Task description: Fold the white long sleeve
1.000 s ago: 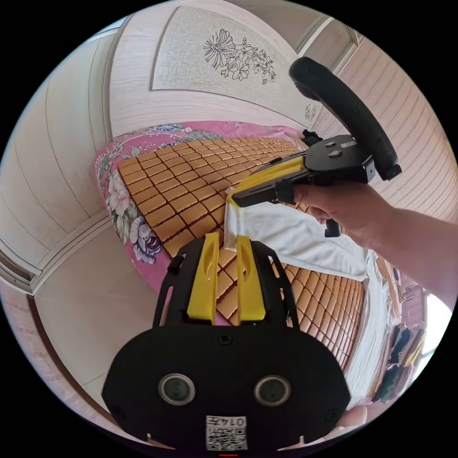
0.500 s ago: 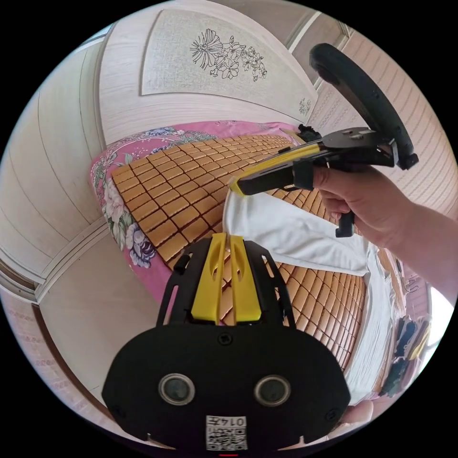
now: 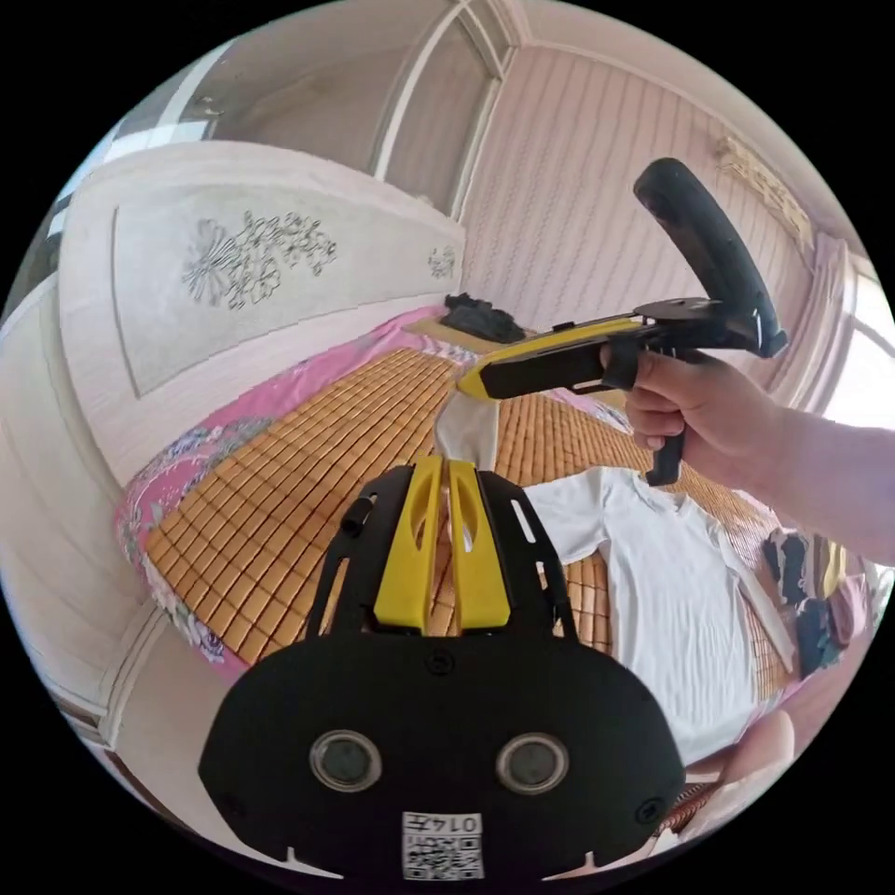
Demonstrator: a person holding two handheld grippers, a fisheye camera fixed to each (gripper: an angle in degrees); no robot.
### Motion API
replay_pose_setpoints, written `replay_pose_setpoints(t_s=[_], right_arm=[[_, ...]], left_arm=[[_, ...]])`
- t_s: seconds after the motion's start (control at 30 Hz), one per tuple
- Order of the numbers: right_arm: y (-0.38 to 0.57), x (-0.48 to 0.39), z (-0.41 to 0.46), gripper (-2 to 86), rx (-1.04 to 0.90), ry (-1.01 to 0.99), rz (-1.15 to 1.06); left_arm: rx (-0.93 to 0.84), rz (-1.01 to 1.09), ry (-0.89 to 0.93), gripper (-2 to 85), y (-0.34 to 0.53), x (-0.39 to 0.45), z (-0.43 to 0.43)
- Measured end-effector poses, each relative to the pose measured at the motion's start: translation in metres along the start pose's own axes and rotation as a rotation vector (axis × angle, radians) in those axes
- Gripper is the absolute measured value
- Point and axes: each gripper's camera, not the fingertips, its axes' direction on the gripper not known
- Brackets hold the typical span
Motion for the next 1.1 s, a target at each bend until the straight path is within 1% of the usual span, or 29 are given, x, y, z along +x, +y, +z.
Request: replay_pose_setpoints(t_s=[0.07,0.13,0.17,0.23,0.27,0.33,0.37,0.4,0.43,0.47,0.5,0.53,0.57,0.63,0.7,0.73,0.77,0.8,0.87,0.97,1.07,1.1], right_arm=[[0.026,0.023,-0.052,0.8,0.078,0.048,0.071],[0.066,0.051,-0.123,0.9,0.182,0.108,0.167],[0.077,0.057,-0.142,0.9,0.208,0.123,0.19],[0.126,0.069,-0.215,0.9,0.316,0.182,0.256],[0.14,0.07,-0.233,0.9,0.342,0.2,0.268],[0.202,0.064,-0.299,1.0,0.41,0.258,0.318],[0.219,0.062,-0.314,1.0,0.419,0.269,0.338],[0.255,0.056,-0.338,1.0,0.429,0.286,0.397],[0.295,0.049,-0.355,1.0,0.429,0.287,0.467],[0.316,0.046,-0.361,1.0,0.42,0.284,0.507],[0.358,0.041,-0.363,1.0,0.381,0.282,0.61],[0.402,0.036,-0.356,1.0,0.323,0.289,0.725],[0.424,0.034,-0.35,1.1,0.286,0.287,0.781],[0.504,0.029,-0.313,1.1,0.161,0.206,0.995],[0.547,0.026,-0.286,1.2,0.127,0.121,1.114],[0.564,0.023,-0.275,1.1,0.095,0.103,1.162],[0.57,0.022,-0.271,1.1,0.088,0.1,1.174],[0.576,0.02,-0.266,1.1,0.071,0.096,1.183],[0.579,0.019,-0.266,1.1,0.038,0.109,1.179],[0.574,0.021,-0.277,1.1,0.008,0.137,1.119],[0.571,0.025,-0.286,1.1,-0.061,0.16,1.069],[0.573,0.027,-0.285,1.1,-0.112,0.177,1.062]], left_arm=[[0.008,0.085,0.046,-1.0,-0.023,0.036,0.004],[0.054,0.147,0.109,-1.0,-0.044,0.072,0.001],[0.085,0.178,0.155,-1.0,-0.056,0.096,-0.002],[0.14,0.239,0.248,-1.0,-0.072,0.137,-0.008],[0.172,0.296,0.313,-1.0,-0.08,0.168,-0.013],[0.206,0.393,0.412,-1.0,-0.085,0.22,-0.019],[0.216,0.461,0.486,-1.0,-0.085,0.256,-0.023],[0.22,0.522,0.572,-1.0,-0.08,0.289,-0.027],[0.216,0.543,0.621,-1.0,-0.076,0.306,-0.028],[0.189,0.58,0.728,-0.9,-0.065,0.337,-0.028],[0.149,0.639,0.829,-0.9,-0.048,0.368,-0.026],[0.122,0.666,0.865,-0.9,-0.037,0.383,-0.024],[0.061,0.715,0.911,-0.9,-0.014,0.409,-0.016],[-0.056,0.761,0.947,-0.9,0.026,0.441,0.006],[-0.279,0.805,0.991,-0.8,0.078,0.475,0.048],[-0.338,0.811,1.0,-0.8,0.09,0.482,0.059],[-0.444,0.825,1.003,-0.9,0.113,0.495,0.078],[-0.513,0.852,0.999,-0.9,0.133,0.505,0.091],[-0.566,0.889,0.991,-0.9,0.154,0.519,0.101],[-0.601,0.93,1.006,-0.9,0.17,0.54,0.107],[-0.589,0.972,1.022,-0.6,0.175,0.561,0.107],[-0.593,0.993,1.042,-0.3,0.178,0.57,0.108]])
